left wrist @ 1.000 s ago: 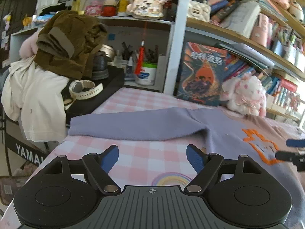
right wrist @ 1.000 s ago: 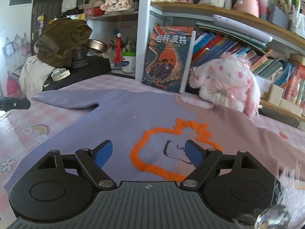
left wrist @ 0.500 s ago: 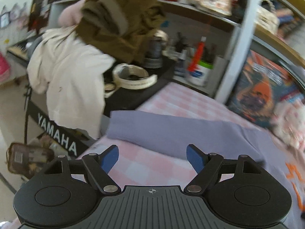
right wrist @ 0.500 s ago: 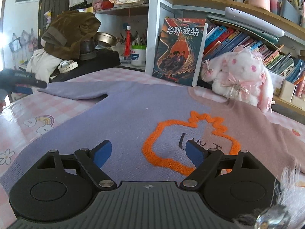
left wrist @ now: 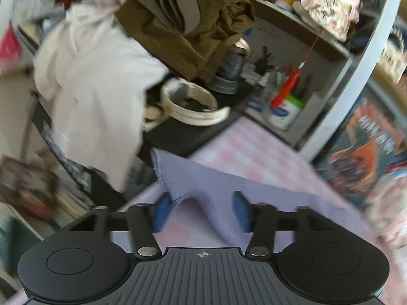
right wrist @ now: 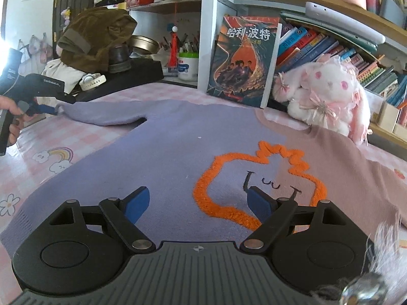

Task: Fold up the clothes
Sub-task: 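Grasp the lavender sleeve cuff with the left gripper, then lift the lavender sleeve and lay it across the sweater body with the left gripper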

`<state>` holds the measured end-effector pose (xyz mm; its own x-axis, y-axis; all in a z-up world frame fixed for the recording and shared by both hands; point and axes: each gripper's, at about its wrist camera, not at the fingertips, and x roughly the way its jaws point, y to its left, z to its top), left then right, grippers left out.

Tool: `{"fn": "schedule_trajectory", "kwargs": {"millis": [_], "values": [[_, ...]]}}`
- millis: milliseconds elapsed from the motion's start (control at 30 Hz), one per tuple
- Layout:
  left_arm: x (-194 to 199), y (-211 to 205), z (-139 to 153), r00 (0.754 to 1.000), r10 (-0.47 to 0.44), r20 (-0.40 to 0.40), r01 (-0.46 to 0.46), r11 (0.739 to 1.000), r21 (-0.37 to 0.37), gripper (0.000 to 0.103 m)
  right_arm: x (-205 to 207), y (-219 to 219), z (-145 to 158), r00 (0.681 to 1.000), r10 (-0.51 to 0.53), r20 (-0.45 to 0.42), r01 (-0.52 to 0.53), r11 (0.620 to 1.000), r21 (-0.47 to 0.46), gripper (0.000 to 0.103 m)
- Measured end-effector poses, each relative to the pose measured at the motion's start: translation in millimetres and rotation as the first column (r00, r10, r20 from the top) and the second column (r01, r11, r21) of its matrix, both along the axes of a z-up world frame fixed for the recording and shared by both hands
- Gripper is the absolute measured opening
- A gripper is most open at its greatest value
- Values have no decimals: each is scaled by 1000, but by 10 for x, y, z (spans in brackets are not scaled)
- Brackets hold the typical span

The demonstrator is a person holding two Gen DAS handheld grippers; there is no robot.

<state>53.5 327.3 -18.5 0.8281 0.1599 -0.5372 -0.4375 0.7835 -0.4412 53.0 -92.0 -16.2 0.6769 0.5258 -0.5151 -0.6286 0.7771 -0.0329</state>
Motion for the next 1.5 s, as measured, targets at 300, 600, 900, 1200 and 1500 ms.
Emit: {"fn": "schedule_trajectory", "kwargs": {"millis": [300,600,900,1200,1500], "values": [[83,4,-53,999,40,15,-39,998,-43,35,7,6,0,1000,-8,-1,8,1000,-1,83],[61,106,-118,997,78,19,-77,995,-60,7,-10,64,-11,1000,8,12,-8,999,-41,83],[12,-185,234,996,32,83,-39,996,85,6,-19,-113,21,1000,25,11,-25,999,20,83],[195,-752,770,981,-113,160,77,973,217,6,-181,-914,5,998,-17,58,21,997,-73,84],[383,-1608,1191,928,-298,222,230,930,287,6,-278,-1528,11,996,-84,29,84,996,-4,84]]}}
